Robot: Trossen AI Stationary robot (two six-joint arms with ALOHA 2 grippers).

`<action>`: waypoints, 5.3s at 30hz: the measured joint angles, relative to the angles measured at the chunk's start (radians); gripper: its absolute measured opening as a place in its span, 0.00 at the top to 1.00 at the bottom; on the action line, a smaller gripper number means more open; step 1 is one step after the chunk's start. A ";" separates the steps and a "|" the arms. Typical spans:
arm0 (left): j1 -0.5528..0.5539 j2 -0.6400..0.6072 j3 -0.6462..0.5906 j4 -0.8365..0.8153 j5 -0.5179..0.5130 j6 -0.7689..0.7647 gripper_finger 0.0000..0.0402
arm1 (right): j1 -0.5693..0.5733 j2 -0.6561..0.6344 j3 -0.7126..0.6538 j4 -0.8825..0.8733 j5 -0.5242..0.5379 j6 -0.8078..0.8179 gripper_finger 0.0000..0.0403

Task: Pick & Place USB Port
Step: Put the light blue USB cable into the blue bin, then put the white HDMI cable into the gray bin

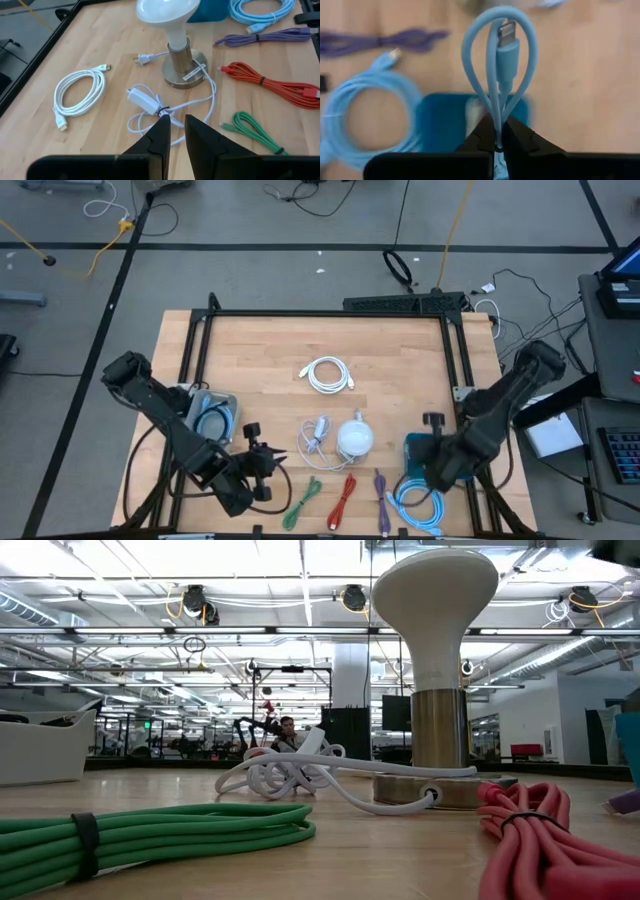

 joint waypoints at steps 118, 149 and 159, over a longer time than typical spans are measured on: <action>1.183 0.025 -0.124 0.416 0.801 0.484 0.79 | 0.140 0.159 0.066 0.328 1.245 -0.082 1.00; 1.103 0.415 0.022 0.317 0.679 0.430 0.91 | 0.081 0.160 0.010 0.421 1.243 -0.100 1.00; 1.045 0.066 0.018 0.051 0.395 0.328 0.91 | 0.081 0.160 0.010 0.467 1.247 -0.093 1.00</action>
